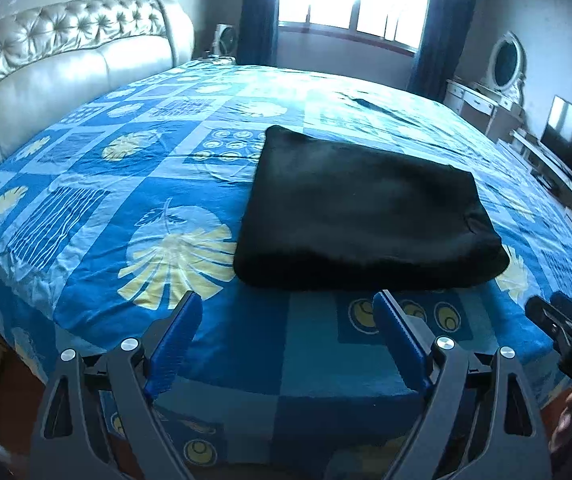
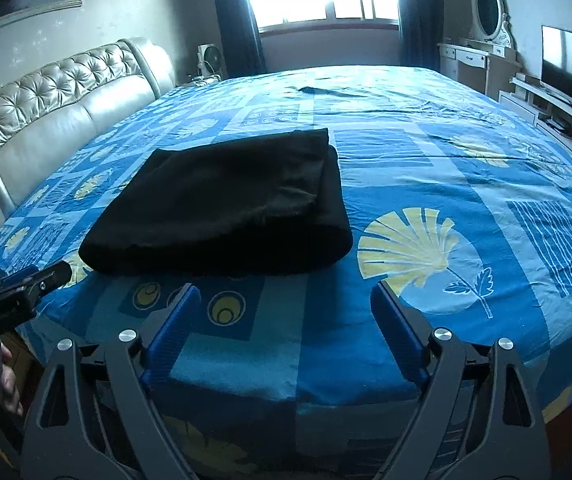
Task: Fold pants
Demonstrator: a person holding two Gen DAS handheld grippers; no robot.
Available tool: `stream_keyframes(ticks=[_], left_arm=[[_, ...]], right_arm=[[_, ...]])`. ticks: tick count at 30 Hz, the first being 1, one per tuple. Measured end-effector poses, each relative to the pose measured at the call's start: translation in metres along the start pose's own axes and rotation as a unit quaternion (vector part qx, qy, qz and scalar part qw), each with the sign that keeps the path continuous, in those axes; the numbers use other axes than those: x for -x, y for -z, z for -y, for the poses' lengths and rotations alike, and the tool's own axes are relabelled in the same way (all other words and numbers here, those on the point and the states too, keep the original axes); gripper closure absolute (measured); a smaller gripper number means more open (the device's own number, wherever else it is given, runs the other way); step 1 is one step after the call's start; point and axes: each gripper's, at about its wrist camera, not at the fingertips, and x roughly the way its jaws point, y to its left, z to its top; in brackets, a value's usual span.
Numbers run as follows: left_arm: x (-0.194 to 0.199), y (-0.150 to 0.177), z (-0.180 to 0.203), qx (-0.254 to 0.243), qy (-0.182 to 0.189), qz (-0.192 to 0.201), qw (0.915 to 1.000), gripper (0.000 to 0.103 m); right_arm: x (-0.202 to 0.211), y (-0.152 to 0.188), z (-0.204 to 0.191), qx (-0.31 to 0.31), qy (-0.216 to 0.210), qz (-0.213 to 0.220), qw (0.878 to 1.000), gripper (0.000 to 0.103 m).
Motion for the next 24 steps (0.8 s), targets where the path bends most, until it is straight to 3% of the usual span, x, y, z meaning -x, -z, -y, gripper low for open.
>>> stream_keyframes(ticks=[12,24], left_arm=[[0.000,0.001,0.012,-0.021,-0.002,-0.005,0.9998,0.017],[0.001,0.000,0.009,-0.007,-0.015,-0.001,0.9999,0.017]], right_arm=[[-0.004,0.001,0.002,-0.001,0.005,0.002,1.000,0.014],[-0.003,0.003,0.005,-0.007,0.002,0.000,1.000,0.012]])
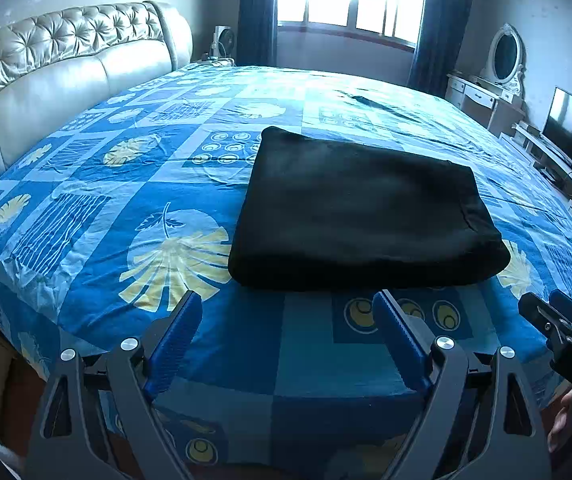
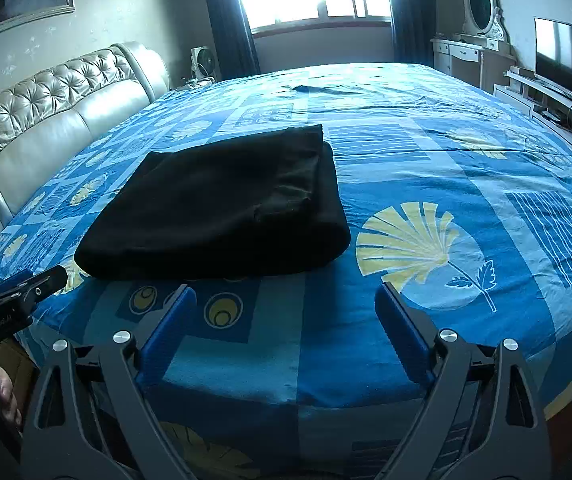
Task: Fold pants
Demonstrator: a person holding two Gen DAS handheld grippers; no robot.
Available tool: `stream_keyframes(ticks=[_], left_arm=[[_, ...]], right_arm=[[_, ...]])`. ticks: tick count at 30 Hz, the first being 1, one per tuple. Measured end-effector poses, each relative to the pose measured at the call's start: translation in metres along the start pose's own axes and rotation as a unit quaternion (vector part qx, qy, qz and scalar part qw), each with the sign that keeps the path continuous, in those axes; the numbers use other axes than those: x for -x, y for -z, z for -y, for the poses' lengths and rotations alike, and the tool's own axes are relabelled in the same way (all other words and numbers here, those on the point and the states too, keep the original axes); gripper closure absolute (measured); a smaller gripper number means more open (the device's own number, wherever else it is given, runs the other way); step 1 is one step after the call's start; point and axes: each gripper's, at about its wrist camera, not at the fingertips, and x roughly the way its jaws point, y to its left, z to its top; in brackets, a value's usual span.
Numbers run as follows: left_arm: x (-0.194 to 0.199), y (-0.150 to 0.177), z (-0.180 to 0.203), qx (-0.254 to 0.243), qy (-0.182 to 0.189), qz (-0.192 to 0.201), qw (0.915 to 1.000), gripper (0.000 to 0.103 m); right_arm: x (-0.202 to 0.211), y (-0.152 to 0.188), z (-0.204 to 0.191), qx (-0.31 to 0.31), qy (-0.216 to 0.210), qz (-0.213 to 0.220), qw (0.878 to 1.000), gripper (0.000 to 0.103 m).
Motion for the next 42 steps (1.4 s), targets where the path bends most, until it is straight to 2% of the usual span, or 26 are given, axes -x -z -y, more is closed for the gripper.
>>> stream_keyframes(ticks=[11,15,22,28,34,38,42], left_arm=[[0.002,-0.003,0.005,-0.009,-0.009,0.002,0.9999,0.017],[0.005,-0.003,0.008,-0.019,-0.030,0.017,0.9992,0.017],[0.008,-0.005,0.012,-0.022,-0.038,0.029,0.9986,0.017],[0.017,-0.013,0.012,-0.025,-0.038,0.058,0.9973,0.017],[0.021,-0.016,0.018,-0.048,-0.061,0.076,0.9940,0.017],[0.020,-0.016,0.019,-0.048,-0.057,0.072,0.9946,0.017],[0.018,-0.015,0.017,-0.034,-0.035,0.059,0.9970,0.017]], right_arm=[[0.000,0.000,-0.001,0.003,-0.003,0.000,1.000,0.012],[-0.001,0.001,-0.002,0.003,-0.004,-0.002,1.000,0.012],[-0.001,0.001,-0.003,0.003,-0.006,-0.004,1.000,0.012],[-0.001,0.002,-0.005,-0.001,-0.008,-0.006,1.000,0.012],[-0.001,0.003,-0.005,-0.002,-0.008,-0.006,1.000,0.012],[-0.001,0.003,-0.006,-0.001,-0.008,-0.007,1.000,0.012],[-0.001,0.003,-0.006,-0.001,-0.008,-0.007,1.000,0.012]])
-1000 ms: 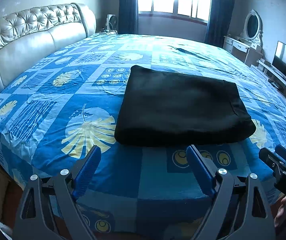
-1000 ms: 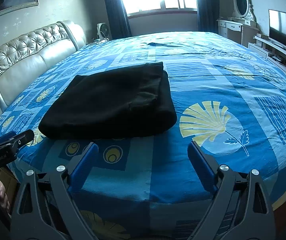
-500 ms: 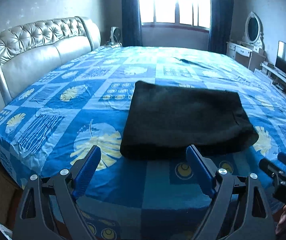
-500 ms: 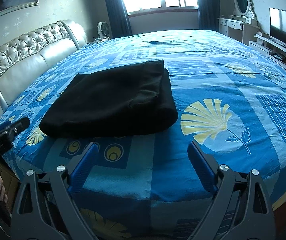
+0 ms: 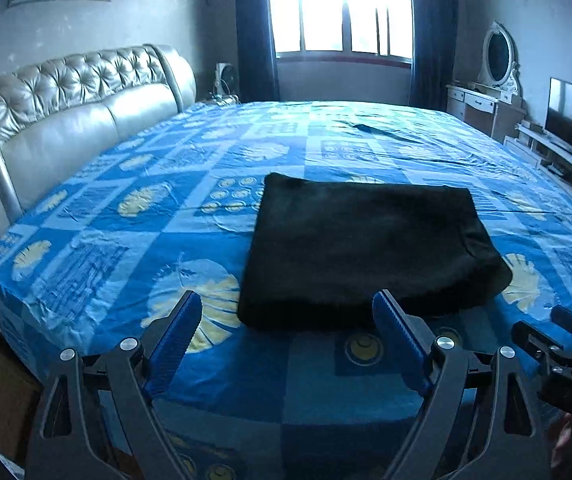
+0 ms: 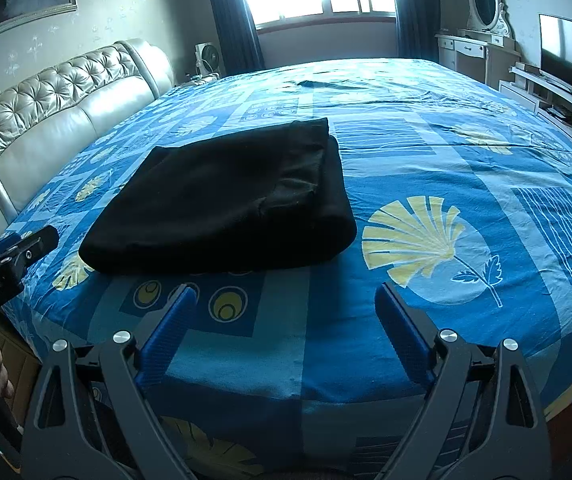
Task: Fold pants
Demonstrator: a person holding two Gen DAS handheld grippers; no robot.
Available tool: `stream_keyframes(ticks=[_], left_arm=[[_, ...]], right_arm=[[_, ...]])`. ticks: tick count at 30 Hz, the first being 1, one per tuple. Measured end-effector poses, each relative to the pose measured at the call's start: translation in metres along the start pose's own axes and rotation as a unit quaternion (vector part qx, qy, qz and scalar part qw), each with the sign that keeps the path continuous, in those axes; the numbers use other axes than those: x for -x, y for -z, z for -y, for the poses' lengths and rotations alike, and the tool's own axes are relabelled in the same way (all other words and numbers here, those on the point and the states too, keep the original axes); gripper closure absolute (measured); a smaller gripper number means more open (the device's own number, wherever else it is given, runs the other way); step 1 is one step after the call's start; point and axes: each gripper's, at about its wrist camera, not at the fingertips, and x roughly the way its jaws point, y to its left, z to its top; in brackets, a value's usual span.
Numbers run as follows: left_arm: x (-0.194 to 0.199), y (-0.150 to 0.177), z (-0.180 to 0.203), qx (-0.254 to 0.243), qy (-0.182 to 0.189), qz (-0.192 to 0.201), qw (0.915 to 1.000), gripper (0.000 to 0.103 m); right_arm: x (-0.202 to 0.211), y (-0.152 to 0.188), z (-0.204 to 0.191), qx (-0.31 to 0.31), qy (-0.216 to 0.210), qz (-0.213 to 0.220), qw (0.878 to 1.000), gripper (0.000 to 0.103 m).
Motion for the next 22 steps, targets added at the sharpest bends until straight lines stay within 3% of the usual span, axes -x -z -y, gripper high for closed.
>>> stream_keyframes(ticks=[5,9,14,17,22], left_arm=[[0.000,0.004,-0.001,0.018,0.002,-0.010,0.9998,0.013],[0.000,0.006,0.003,0.018,0.013,-0.043,0.9988,0.013],[0.011,0.009,0.019,-0.044,0.015,-0.019,0.9987,0.013],[0.014,0.011,0.024,-0.053,0.018,-0.003,0.9984,0.013],[0.003,0.012,0.022,-0.032,0.047,-0.043,0.9974,0.013]], right_arm=[[0.000,0.000,0.000,0.000,0.000,0.000,1.000,0.012],[0.000,0.000,-0.001,0.000,0.000,-0.001,1.000,0.012],[0.000,0.000,0.000,0.000,0.000,0.000,1.000,0.012],[-0.001,0.000,0.000,0.000,-0.001,0.000,1.000,0.012],[-0.001,0.000,0.001,0.000,0.000,-0.001,1.000,0.012]])
